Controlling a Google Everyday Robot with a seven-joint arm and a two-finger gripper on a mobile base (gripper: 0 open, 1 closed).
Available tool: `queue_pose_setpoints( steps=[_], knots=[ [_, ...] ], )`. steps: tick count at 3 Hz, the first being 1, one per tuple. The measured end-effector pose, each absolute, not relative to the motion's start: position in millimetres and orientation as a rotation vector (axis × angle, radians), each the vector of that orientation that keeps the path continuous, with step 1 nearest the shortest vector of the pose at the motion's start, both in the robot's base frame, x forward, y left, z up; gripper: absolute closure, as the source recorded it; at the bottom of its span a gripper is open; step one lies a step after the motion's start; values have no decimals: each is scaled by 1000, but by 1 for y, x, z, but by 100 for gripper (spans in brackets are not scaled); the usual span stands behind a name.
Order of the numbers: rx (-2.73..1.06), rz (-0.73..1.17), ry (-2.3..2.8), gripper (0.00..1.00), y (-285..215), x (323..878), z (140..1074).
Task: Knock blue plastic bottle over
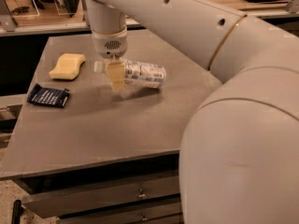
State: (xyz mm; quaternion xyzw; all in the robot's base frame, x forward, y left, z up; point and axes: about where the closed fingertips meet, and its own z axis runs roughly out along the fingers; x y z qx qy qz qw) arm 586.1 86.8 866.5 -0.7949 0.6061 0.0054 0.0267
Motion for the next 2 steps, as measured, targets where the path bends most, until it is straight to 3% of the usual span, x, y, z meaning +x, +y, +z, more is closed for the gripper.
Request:
queue_pose_setpoints(
  steps=[1,2],
  knots=[
    [-2395,160,1868,28,91,581,865],
    [-2381,157,1864,5,92,584,864]
  ],
)
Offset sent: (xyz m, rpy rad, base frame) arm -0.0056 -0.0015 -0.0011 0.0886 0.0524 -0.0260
